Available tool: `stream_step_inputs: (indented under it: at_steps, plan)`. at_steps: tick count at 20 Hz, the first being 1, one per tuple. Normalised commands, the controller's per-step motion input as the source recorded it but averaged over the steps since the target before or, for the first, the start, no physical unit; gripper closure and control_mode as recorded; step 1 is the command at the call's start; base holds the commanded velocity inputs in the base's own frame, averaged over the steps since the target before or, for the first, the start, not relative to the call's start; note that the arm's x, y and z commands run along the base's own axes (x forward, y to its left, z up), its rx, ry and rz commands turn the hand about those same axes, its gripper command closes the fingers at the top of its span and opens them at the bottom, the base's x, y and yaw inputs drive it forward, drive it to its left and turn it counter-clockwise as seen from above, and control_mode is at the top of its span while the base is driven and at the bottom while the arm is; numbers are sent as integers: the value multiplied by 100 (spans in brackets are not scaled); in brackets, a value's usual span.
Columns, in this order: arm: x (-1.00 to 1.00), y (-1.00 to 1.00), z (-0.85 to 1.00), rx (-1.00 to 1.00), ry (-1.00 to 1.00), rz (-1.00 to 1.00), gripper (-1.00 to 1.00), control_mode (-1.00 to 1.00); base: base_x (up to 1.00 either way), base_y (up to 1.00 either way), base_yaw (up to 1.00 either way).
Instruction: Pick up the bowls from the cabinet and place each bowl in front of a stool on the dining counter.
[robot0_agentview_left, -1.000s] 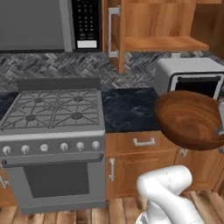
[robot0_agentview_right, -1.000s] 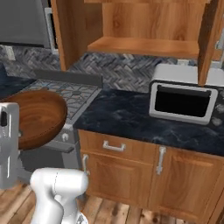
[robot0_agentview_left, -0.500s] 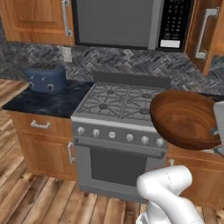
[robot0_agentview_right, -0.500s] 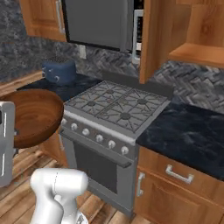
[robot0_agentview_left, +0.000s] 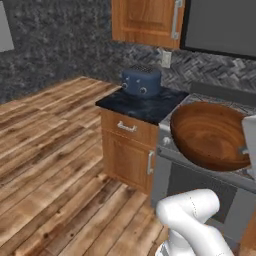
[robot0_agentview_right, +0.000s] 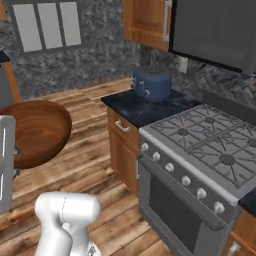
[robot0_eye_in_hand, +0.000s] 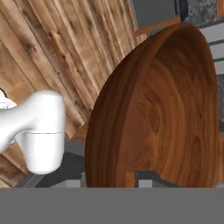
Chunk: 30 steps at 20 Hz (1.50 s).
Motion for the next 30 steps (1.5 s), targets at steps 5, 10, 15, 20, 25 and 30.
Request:
stream_step_inputs:
  at_steps: [5,10,15,20,25,30]
  plan:
    - [0,0,0,0,0,0,100,100,0,40,75]
    - [0,0,0,0,0,0,100,100,1,22,79]
    - [0,0,0,0,0,0,100,100,0,25,77]
    - [0,0,0,0,0,0,100,100,0,39,75]
    - [0,0,0,0,0,0,100,100,1,46,75]
    - [0,0,0,0,0,0,100,100,9,51,76]
